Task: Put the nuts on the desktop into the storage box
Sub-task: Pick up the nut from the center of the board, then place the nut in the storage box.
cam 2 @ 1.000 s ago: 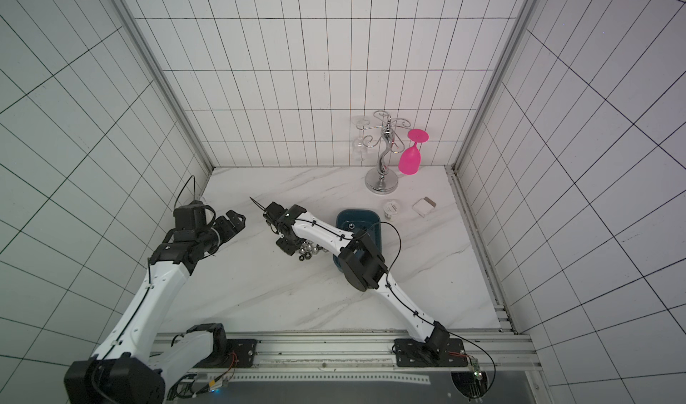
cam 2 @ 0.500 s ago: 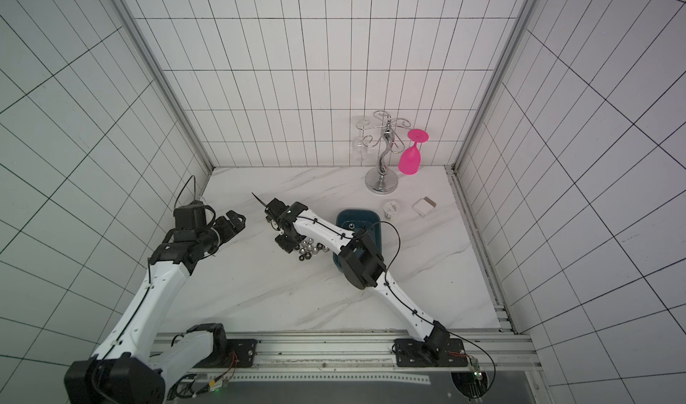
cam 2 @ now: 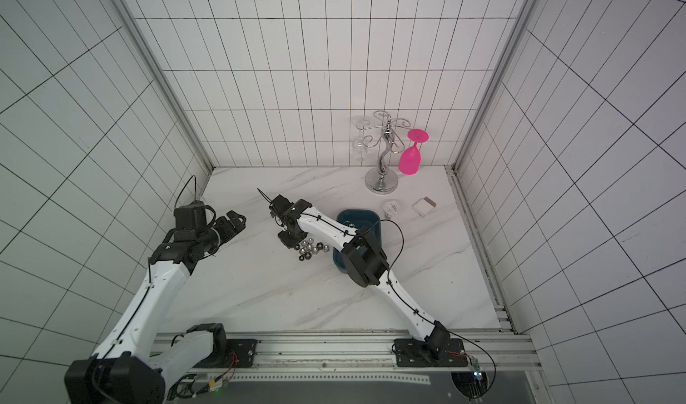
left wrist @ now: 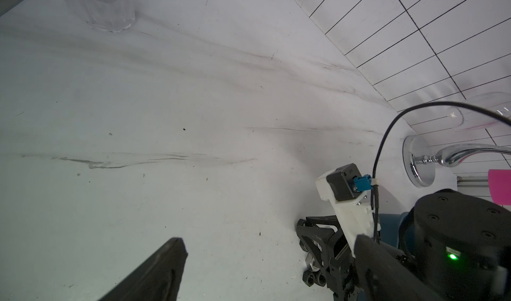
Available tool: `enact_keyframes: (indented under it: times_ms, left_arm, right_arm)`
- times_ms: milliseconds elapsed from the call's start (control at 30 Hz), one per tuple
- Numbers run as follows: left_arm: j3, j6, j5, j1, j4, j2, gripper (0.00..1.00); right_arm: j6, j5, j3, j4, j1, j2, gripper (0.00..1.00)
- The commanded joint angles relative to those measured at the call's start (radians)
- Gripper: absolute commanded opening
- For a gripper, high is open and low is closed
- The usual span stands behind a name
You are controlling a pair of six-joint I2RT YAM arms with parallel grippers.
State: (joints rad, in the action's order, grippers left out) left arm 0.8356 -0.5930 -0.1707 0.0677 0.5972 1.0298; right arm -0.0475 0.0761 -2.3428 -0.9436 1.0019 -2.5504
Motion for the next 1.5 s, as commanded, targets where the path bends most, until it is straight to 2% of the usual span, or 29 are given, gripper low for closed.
enact_keyframes:
  times_ms: [0, 100, 233, 400, 500, 700, 900, 1200, 1367, 1467]
  left_arm:
    - [0.023, 0.025, -0.057, 0.005, -0.017, -0.013, 0.98]
    - [0.017, 0.019, -0.151, 0.004, -0.054, -0.001, 0.98]
    - [0.030, 0.017, -0.236, -0.024, -0.059, 0.033, 0.98]
    - [0.052, 0.013, -0.139, -0.182, -0.089, 0.082, 0.98]
    - [0.063, -0.021, -0.138, -0.240, -0.119, 0.140, 0.98]
    - [0.085, -0.030, -0.080, -0.327, -0.136, 0.201, 0.98]
    - [0.081, -0.053, -0.067, -0.336, -0.152, 0.228, 0.98]
    - [0.109, -0.029, -0.038, -0.336, -0.126, 0.245, 0.98]
    - [0.125, -0.019, -0.024, -0.336, -0.113, 0.250, 0.98]
    - [0.129, -0.019, -0.020, -0.336, -0.112, 0.253, 0.98]
  right_arm:
    - [-0.047, 0.017, 0.049, 0.064, -0.008, 0.158, 0.18]
    - [-0.098, 0.026, 0.150, 0.128, -0.034, 0.290, 0.18]
    - [-0.178, 0.035, 0.383, 0.205, -0.097, 0.494, 0.18]
    - [-0.218, -0.023, 0.714, 0.239, -0.200, 0.719, 0.18]
    - [-0.237, -0.019, 0.877, 0.228, -0.272, 0.808, 0.18]
    - [-0.232, 0.023, 1.078, 0.246, -0.364, 0.836, 0.18]
    - [-0.203, 0.023, 1.092, 0.259, -0.397, 0.734, 0.18]
    - [-0.174, 0.011, 0.956, 0.229, -0.430, 0.580, 0.20]
    - [-0.154, -0.011, 0.897, 0.215, -0.435, 0.549, 0.25]
    - [-0.144, -0.019, 0.864, 0.179, -0.437, 0.539, 0.33]
